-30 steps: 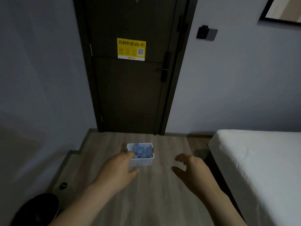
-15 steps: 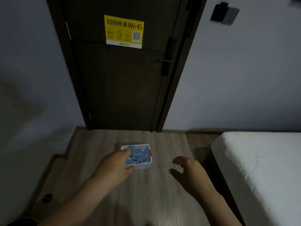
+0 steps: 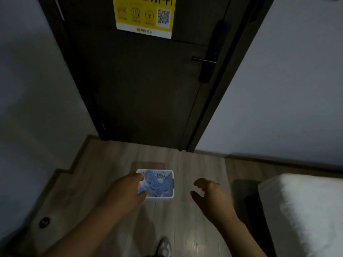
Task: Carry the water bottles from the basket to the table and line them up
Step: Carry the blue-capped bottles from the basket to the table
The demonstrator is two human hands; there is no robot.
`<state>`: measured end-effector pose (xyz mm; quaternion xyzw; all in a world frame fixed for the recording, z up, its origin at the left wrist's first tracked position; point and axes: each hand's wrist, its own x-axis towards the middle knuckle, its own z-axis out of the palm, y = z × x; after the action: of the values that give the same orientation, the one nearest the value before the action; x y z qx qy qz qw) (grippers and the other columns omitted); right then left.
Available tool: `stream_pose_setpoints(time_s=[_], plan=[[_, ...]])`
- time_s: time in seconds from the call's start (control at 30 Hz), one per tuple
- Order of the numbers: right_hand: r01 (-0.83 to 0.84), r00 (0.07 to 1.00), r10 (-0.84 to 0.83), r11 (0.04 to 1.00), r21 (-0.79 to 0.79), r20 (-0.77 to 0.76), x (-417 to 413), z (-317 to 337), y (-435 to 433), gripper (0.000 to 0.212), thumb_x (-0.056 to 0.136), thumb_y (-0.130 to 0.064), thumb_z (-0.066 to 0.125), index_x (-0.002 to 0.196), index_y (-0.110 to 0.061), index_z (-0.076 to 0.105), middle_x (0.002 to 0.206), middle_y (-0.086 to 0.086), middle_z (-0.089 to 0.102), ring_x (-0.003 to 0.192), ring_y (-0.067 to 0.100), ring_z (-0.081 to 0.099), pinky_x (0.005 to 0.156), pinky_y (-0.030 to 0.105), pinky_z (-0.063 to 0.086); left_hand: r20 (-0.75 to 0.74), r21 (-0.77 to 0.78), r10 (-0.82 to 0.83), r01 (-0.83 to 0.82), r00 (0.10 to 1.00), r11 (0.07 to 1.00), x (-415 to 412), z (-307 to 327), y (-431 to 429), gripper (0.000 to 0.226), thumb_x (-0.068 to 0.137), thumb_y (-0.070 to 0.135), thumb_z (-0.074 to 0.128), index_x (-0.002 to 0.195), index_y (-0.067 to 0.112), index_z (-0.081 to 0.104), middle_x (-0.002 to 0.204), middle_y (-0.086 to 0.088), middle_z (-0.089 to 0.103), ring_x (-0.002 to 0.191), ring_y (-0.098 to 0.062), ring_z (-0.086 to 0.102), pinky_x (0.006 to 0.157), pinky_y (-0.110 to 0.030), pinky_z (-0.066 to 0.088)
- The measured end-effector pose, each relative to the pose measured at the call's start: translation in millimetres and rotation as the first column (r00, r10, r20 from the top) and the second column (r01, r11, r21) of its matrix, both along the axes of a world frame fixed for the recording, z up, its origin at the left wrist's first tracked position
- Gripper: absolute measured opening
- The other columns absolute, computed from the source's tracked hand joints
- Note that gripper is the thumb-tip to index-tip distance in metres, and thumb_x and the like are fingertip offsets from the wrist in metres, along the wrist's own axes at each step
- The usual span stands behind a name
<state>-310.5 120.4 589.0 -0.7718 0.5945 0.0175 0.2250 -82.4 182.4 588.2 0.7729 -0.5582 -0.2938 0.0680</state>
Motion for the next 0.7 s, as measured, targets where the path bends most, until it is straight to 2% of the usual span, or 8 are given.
stream_pose_setpoints(time_s=[0.23,0.37,0.5,0.7], plan=[[-0.022,1.0,0.022,0.995,0.099,0.0,9,-63,-85,0.036,0.092,-0.035,0.056,0.127,-0.027,0.053,0.122,-0.007,0.061,0.103,0.005,0.06,0.089,0.02,0.05,0.038,0.095,-0.026,0.022,0.999,0.995,15,-57,-73,0.025,0.092,0.035,0.055,0.108,0.017,0.059,0.115,-0.001,0.065,0.103,-0.014,0.061,0.089,-0.02,0.045],[-0.034,0.999,0.037,0.989,0.141,-0.019,19,-106,-113,0.037,0.092,-0.036,0.055,0.128,-0.028,0.052,0.122,-0.008,0.061,0.104,0.004,0.059,0.088,0.018,0.048,0.065,0.081,-0.04,0.034,0.997,0.996,26,-98,-107,0.022,0.092,0.036,0.053,0.105,0.019,0.059,0.11,0.001,0.067,0.096,-0.012,0.062,0.083,-0.019,0.046],[-0.06,0.996,0.07,0.984,0.168,-0.055,32,-160,-138,0.038,0.093,-0.038,0.053,0.13,-0.027,0.051,0.123,-0.007,0.06,0.106,0.006,0.059,0.09,0.019,0.047,0.033,0.093,-0.043,0.04,0.999,0.995,36,-156,-131,0.025,0.093,0.036,0.053,0.111,0.02,0.059,0.113,0.004,0.066,0.099,-0.008,0.062,0.081,-0.015,0.045],[-0.034,0.998,0.042,0.98,0.194,-0.041,43,-258,-168,0.04,0.093,-0.037,0.054,0.131,-0.025,0.051,0.124,-0.006,0.061,0.109,0.007,0.059,0.091,0.019,0.045,-0.014,0.141,-0.06,0.061,0.998,0.988,42,-264,-155,0.029,0.093,0.037,0.054,0.118,0.021,0.054,0.126,0.005,0.06,0.112,-0.008,0.059,0.095,-0.021,0.048]])
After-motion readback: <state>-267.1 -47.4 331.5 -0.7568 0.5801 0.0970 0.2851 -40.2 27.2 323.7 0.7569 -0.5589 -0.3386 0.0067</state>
